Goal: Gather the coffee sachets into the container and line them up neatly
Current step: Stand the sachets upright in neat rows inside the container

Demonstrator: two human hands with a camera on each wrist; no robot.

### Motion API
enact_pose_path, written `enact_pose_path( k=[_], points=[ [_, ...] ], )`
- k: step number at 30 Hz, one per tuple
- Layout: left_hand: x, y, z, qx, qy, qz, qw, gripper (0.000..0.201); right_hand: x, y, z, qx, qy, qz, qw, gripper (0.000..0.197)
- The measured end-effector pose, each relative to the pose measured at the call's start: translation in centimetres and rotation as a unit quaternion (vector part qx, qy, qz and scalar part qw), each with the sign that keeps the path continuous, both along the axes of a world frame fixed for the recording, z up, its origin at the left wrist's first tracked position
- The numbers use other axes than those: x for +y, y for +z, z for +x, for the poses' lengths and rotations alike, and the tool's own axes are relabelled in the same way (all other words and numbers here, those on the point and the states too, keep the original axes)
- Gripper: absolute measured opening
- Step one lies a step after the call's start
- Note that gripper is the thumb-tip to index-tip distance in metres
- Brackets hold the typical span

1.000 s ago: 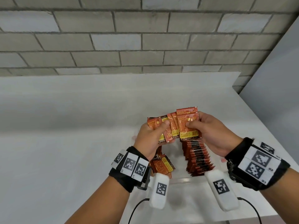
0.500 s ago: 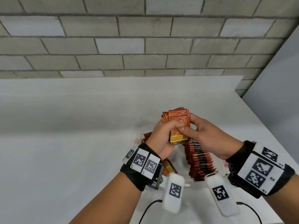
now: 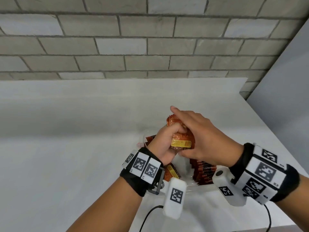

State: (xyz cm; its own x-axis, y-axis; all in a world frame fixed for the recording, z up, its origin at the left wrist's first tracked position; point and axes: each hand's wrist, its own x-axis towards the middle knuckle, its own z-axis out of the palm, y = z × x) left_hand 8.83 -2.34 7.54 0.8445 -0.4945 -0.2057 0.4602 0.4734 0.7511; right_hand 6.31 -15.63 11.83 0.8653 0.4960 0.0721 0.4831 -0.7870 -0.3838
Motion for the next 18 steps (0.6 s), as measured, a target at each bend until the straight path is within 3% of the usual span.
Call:
enact_pose_path(
  k=[3, 7, 18],
  points=[
    [0.3, 0.2, -0.1, -0.005, -0.007, -0.029, 1.0, 0.008, -0.3, -0.1, 0.2, 0.02, -0.01, 0.034, 0.999, 0.106],
    [0.1, -0.2, -0.2, -0.01, -0.002, -0.027, 1.0, 0.003, 0.1, -0.4, 0.1, 0.025, -0.001, 0.014, 1.0, 0.107],
    [0.2, -0.8, 0.2, 0.002, -0.017, -0.06, 0.998, 0.017, 0.2, -0.4, 1.0, 0.036, -0.018, 0.013, 0.999, 0.1]
  ],
)
